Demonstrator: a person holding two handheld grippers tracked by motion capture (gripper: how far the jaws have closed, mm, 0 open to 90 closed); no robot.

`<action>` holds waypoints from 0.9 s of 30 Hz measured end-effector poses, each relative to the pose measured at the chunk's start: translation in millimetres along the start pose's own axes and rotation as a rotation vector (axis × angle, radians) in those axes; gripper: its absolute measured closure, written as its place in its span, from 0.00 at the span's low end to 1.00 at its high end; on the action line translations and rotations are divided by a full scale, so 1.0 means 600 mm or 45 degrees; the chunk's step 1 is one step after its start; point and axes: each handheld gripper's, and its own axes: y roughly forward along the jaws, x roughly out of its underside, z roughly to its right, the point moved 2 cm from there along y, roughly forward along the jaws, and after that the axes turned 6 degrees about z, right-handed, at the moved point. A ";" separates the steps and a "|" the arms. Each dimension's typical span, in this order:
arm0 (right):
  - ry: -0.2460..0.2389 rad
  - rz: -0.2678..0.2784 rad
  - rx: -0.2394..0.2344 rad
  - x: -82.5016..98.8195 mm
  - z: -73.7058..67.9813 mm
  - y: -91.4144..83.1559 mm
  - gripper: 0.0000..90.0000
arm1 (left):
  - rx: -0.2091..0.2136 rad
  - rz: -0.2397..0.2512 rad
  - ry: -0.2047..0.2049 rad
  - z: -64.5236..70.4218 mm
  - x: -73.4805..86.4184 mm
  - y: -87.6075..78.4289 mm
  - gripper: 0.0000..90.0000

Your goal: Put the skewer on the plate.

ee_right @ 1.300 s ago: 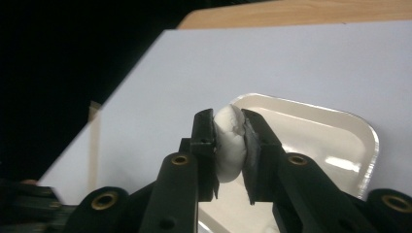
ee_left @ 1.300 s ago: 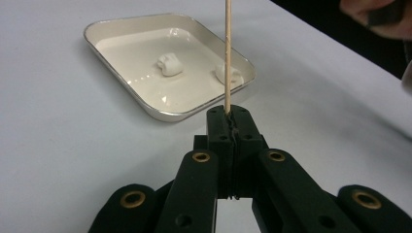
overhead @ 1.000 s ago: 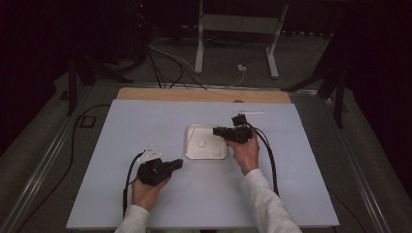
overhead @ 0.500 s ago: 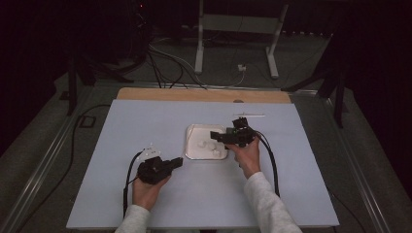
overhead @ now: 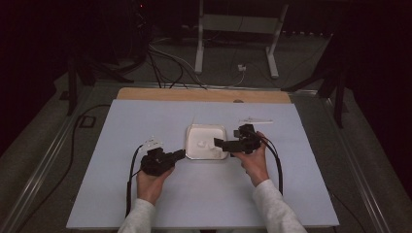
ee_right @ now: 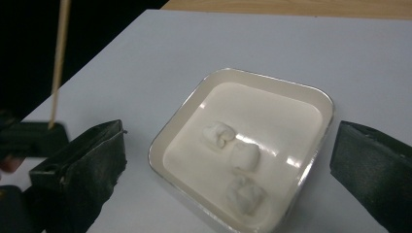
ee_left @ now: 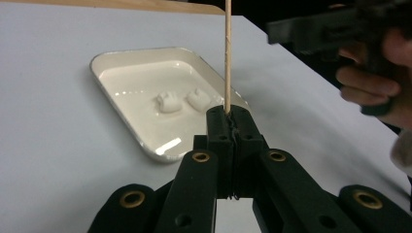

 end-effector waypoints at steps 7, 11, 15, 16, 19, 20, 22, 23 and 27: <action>-0.011 0.019 0.025 0.013 0.010 -0.031 0.00 | -0.037 -0.017 -0.069 -0.009 -0.005 0.038 1.00; -0.036 0.033 0.051 0.015 0.010 -0.049 0.00 | -0.076 -0.041 -0.100 -0.014 -0.003 0.062 1.00; -0.057 0.051 0.056 0.016 0.006 -0.065 0.00 | -0.123 -0.064 -0.135 -0.022 0.004 0.082 1.00; -0.071 0.052 0.057 0.016 0.004 -0.069 0.00 | -0.132 -0.071 -0.139 -0.024 0.007 0.086 1.00; -0.093 0.058 0.063 0.019 -0.001 -0.078 0.00 | -0.164 -0.102 -0.166 -0.029 0.014 0.099 1.00; -0.092 0.058 0.058 0.020 -0.002 -0.080 0.00 | -0.172 -0.110 -0.172 -0.030 0.017 0.102 1.00; -0.093 0.061 0.056 0.022 -0.004 -0.084 0.00 | -0.178 -0.124 -0.197 -0.033 0.020 0.110 0.99; -0.094 0.063 0.056 0.023 -0.005 -0.085 0.00 | -0.180 -0.133 -0.210 -0.034 0.022 0.115 0.99; -0.092 0.068 0.045 0.027 -0.008 -0.086 0.00 | -0.211 -0.145 -0.268 -0.039 0.028 0.129 0.99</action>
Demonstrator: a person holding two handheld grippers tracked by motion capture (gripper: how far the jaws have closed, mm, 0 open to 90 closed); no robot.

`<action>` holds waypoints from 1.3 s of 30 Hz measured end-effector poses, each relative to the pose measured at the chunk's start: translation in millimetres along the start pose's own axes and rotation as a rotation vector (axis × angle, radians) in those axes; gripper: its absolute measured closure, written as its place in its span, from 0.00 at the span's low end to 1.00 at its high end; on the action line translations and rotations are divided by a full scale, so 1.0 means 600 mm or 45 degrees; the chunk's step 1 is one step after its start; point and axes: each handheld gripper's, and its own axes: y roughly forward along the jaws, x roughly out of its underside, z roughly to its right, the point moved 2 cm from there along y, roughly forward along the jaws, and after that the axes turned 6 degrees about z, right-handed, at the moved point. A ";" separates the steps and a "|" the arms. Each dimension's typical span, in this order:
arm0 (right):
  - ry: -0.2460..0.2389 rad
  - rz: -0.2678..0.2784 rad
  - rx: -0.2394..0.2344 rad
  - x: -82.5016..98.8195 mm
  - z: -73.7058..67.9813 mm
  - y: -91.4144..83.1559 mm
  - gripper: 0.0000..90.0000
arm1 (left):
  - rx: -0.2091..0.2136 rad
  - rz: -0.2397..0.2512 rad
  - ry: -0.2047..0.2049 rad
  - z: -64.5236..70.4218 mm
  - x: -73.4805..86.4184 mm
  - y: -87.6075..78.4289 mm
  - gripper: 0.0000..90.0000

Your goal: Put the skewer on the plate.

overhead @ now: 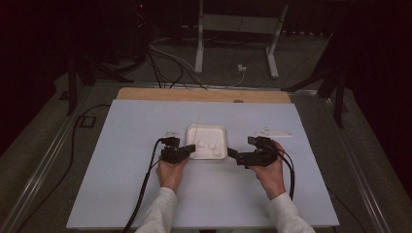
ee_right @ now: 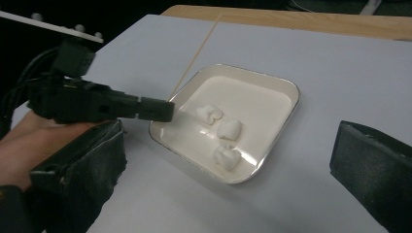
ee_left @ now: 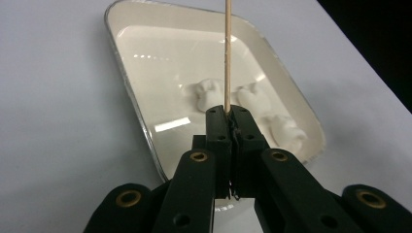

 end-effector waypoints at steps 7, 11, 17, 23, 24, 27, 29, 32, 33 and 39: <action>-0.014 0.004 -0.011 0.004 -0.003 -0.002 0.00 | -0.013 -0.030 -0.005 0.004 0.012 0.014 0.83; -0.010 0.009 -0.008 0.006 -0.001 -0.006 0.00 | 0.029 0.004 0.017 0.010 0.008 0.006 0.66; -0.016 0.028 -0.013 0.008 0.002 -0.015 0.00 | 0.105 0.089 0.064 0.019 -0.012 -0.036 0.42; -0.050 0.064 -0.020 0.012 0.003 -0.026 0.00 | 0.089 0.191 0.182 0.021 -0.030 -0.104 0.19; -0.055 0.070 -0.021 0.013 0.002 -0.029 0.00 | 0.087 0.206 0.208 0.021 -0.032 -0.117 0.18; -0.072 0.083 -0.024 0.016 0.005 -0.038 0.00 | 0.079 0.259 0.268 0.021 -0.036 -0.154 0.12; -0.072 0.092 -0.023 0.020 0.009 -0.046 0.00 | 0.069 0.282 0.316 0.020 -0.035 -0.177 0.06; -0.080 0.103 -0.013 0.030 0.018 -0.061 0.00 | 0.036 0.309 0.403 0.016 -0.029 -0.208 0.01; -0.085 0.108 -0.007 0.033 0.021 -0.066 0.00 | 0.035 0.326 0.421 0.014 -0.026 -0.218 0.01; -0.100 0.134 0.026 0.059 0.041 -0.095 0.00 | 0.034 0.407 0.471 -0.005 -0.012 -0.270 0.01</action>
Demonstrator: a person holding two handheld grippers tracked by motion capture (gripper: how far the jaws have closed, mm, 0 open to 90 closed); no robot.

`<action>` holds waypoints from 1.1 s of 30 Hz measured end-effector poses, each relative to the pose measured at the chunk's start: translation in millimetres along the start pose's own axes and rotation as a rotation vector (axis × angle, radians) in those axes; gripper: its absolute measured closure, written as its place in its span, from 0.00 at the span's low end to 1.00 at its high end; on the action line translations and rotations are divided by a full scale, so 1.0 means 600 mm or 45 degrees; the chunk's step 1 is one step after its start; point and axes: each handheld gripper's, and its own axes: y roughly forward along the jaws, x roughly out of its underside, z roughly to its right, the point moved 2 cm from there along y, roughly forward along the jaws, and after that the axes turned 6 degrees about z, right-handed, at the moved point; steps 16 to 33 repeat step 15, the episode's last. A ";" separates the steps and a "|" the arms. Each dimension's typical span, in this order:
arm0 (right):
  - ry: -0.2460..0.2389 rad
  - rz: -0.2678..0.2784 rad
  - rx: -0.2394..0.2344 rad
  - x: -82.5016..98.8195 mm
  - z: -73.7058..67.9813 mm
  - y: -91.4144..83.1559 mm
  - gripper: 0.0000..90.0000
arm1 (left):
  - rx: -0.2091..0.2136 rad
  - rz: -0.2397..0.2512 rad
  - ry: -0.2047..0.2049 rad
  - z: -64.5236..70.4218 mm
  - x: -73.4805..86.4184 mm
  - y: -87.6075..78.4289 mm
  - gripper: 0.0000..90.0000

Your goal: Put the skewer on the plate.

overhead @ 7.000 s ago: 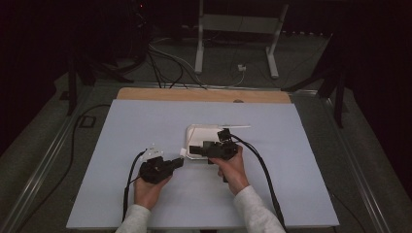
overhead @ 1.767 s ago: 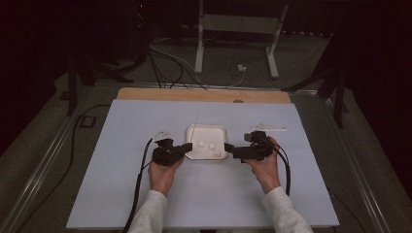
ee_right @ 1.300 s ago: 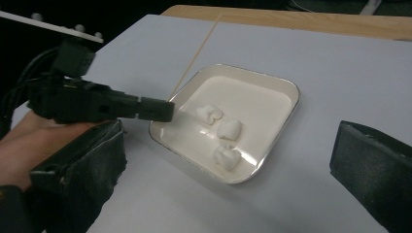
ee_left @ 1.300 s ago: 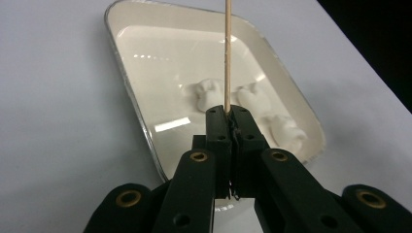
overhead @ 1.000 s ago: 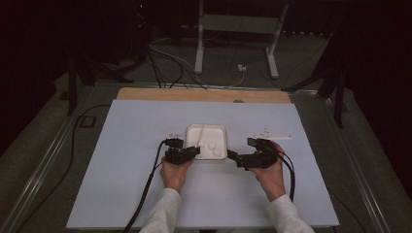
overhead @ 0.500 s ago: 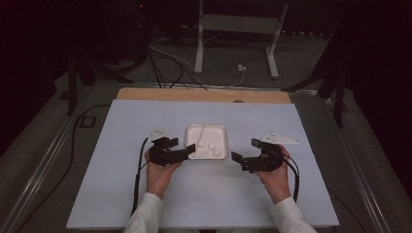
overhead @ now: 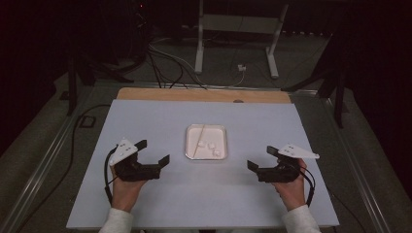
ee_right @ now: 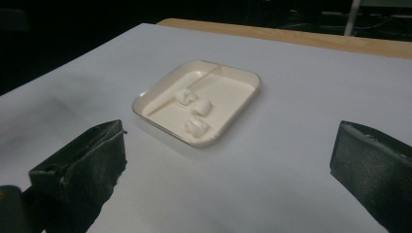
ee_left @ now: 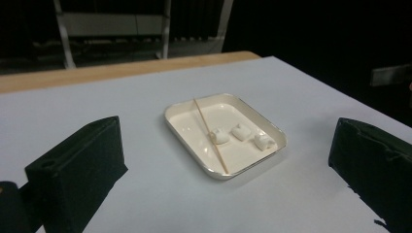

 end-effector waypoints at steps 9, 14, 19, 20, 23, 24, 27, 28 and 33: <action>0.008 0.073 0.066 0.044 0.025 -0.042 0.00 | -0.112 -0.002 0.073 -0.022 0.034 -0.056 0.01; 0.004 0.106 0.087 0.054 0.033 -0.061 0.00 | -0.154 0.038 0.053 -0.031 0.043 -0.078 0.01; 0.000 0.114 0.092 0.054 0.034 -0.064 0.00 | -0.163 0.045 0.049 -0.034 0.044 -0.082 0.01; 0.000 0.114 0.092 0.054 0.034 -0.064 0.00 | -0.163 0.045 0.049 -0.034 0.044 -0.082 0.01; 0.000 0.114 0.092 0.054 0.034 -0.064 0.00 | -0.163 0.045 0.049 -0.034 0.044 -0.082 0.01; 0.000 0.114 0.092 0.054 0.034 -0.064 0.00 | -0.163 0.045 0.049 -0.034 0.044 -0.082 0.01; 0.000 0.114 0.092 0.054 0.034 -0.064 0.00 | -0.163 0.045 0.049 -0.034 0.044 -0.082 0.01; 0.000 0.114 0.092 0.054 0.034 -0.064 0.00 | -0.163 0.045 0.049 -0.034 0.044 -0.082 0.01; 0.000 0.114 0.092 0.054 0.034 -0.064 0.00 | -0.163 0.045 0.049 -0.034 0.044 -0.082 0.01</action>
